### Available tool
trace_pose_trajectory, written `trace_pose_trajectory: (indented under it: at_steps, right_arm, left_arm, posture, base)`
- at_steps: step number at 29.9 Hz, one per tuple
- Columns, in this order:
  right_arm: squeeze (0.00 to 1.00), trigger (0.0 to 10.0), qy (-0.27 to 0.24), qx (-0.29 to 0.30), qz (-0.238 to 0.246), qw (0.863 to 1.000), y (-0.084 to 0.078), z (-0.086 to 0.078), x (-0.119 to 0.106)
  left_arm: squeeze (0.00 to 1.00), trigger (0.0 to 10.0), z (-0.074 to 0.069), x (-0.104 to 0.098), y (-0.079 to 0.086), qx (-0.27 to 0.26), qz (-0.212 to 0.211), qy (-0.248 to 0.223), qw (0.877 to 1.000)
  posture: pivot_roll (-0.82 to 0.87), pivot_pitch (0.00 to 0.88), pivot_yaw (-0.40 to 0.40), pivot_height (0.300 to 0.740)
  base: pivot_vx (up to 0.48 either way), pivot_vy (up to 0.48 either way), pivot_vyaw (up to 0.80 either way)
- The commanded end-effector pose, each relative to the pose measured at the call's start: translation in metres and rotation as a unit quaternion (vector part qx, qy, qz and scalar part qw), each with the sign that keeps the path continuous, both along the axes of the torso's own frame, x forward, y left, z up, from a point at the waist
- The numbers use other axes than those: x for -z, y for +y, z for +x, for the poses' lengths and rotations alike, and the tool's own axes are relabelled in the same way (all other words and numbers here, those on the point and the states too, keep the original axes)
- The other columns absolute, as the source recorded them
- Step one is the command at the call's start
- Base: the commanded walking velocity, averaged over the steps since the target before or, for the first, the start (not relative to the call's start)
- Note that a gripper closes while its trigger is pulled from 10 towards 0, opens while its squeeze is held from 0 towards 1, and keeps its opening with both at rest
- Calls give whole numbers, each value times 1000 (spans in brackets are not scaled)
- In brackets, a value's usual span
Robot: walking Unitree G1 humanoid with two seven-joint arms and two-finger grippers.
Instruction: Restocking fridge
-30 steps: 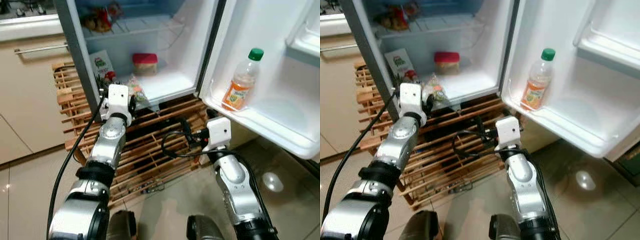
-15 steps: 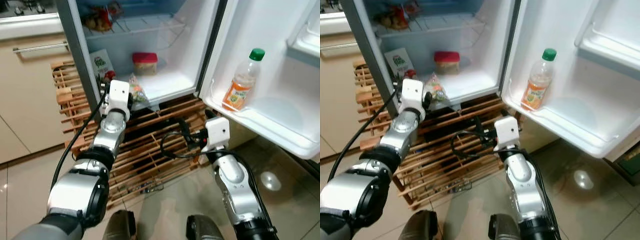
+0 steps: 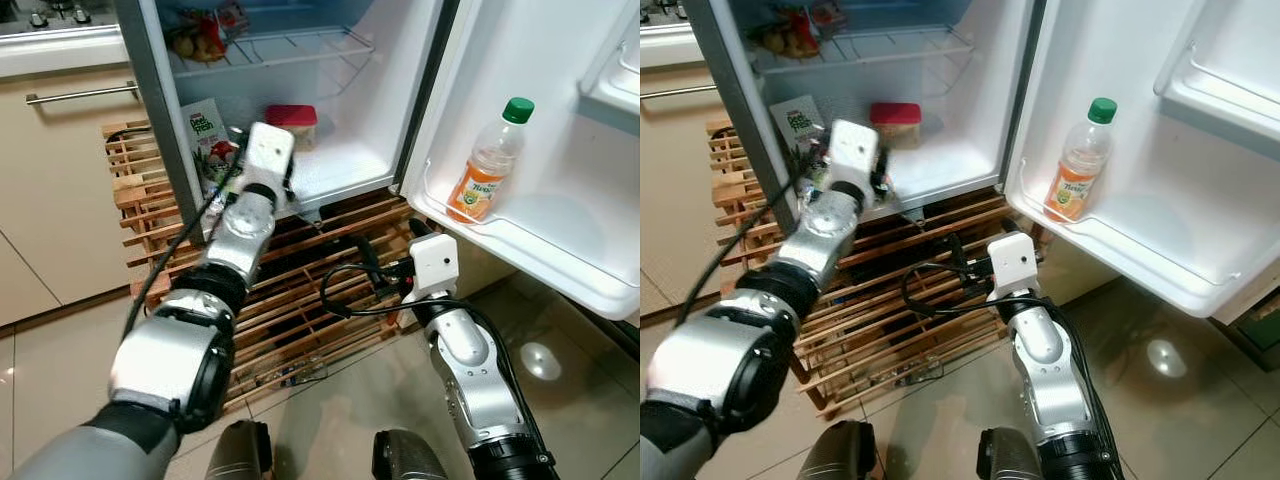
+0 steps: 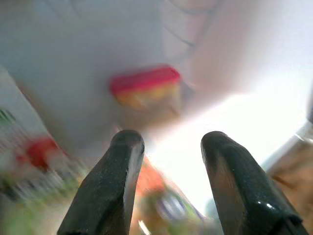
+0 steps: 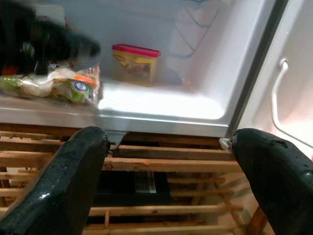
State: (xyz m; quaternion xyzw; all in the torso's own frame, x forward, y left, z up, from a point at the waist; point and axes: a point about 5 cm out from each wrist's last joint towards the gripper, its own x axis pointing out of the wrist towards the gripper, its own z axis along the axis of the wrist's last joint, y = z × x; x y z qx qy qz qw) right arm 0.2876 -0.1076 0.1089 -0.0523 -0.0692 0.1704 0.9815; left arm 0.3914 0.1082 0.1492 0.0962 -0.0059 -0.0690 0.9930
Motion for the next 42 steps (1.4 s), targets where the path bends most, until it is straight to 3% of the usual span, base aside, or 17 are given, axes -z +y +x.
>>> trace_pose_trajectory:
  at_steps: [1,4,5,8,13,17,21,26,37,42]
  right_arm:
    - [0,10000,2,5,3,1000,-2,-1,-1]
    - [0,10000,2,6,4,1000,-3,-1,-1]
    - [0,10000,4,3,3,1000,-3,-1,0]
    - [0,10000,6,-1,1,1000,-2,-2,2]
    - [0,10000,11,-5,-1,1000,0,1,5]
    - [0,10000,9,-8,0,1000,2,3,3]
    - [0,10000,7,-10,-1,1000,2,2,3]
    - [0,10000,9,-11,-4,1000,2,1,4]
    - [0,10000,9,-12,-3,1000,3,5,3]
    - [0,10000,8,-14,-2,1000,5,4,3]
  left_arm:
    - [0,10000,-10,14,9,8,-24,8,1000]
    - [0,10000,-19,18,15,15,-58,-7,998]
    - [0,10000,-31,10,18,35,-79,-43,995]
    - [0,10000,-39,6,18,45,-73,-64,994]
    - [0,10000,-51,34,20,22,-78,-8,997]
    - [0,10000,-48,45,25,-13,-85,27,996]
    - [0,10000,-54,39,20,0,-73,25,997]
    - [0,10000,-60,51,19,-5,-65,45,997]
    - [0,10000,-49,54,17,-42,-77,56,995]
    - [0,10000,-47,51,7,-39,-84,53,994]
  posture:
    - [-119,0,-21,652]
    - [-108,0,-26,652]
    - [-86,0,-30,652]
    - [-69,0,-35,652]
    - [-56,0,-39,652]
    - [-66,0,-38,652]
    - [-71,0,-36,652]
    - [-71,0,-39,652]
    - [-77,0,-41,652]
    - [-84,0,-40,652]
  base:
    - [0,0,0]
    - [0,0,0]
    - [0,0,0]
    - [0,0,0]
    - [0,0,0]
    - [0,0,0]
    - [0,0,0]
    - [0,0,0]
    - [0,0,0]
    - [0,0,0]
